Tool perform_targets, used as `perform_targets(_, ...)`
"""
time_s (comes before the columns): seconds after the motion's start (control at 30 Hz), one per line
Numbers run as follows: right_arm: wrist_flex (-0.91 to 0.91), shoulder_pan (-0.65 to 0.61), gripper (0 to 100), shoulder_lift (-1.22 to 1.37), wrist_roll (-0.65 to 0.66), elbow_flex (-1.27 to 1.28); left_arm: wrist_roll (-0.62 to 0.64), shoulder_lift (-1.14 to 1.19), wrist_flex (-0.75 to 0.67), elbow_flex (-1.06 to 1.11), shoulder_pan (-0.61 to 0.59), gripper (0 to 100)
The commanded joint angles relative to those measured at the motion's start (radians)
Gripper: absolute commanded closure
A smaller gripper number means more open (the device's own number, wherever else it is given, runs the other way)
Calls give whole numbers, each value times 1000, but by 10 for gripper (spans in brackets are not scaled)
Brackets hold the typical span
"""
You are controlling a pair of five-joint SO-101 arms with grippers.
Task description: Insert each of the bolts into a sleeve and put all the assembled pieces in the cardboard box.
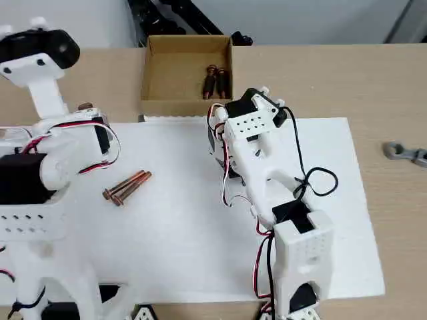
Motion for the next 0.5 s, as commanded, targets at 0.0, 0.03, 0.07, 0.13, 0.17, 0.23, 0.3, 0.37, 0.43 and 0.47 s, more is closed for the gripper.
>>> perform_targets(0.0,-22,1,808,36,-11,-25,-29,-34,-2,-4,3,995)
perform_targets(0.03,-30,1,808,48,-9,-25,-29,-35,-2,-4,3,995)
perform_targets(0.07,-38,1,808,58,-9,-25,-29,-35,-2,-4,3,995)
perform_targets(0.13,-54,1,808,67,-9,-25,-29,-35,-2,-4,3,995)
perform_targets(0.17,-61,1,808,68,-9,-25,-29,-35,-2,-4,3,995)
perform_targets(0.23,-76,1,808,74,-9,-25,-29,-35,-2,-4,3,995)
perform_targets(0.3,-82,2,808,74,-9,-23,-29,-35,-2,-4,3,995)
perform_targets(0.37,-82,2,808,74,-9,-23,-29,-35,-2,-4,3,995)
perform_targets(0.43,-82,7,808,74,-9,-21,-29,-35,-2,-4,3,995)
perform_targets(0.47,-82,15,808,76,-9,-20,-29,-35,0,-4,3,995)
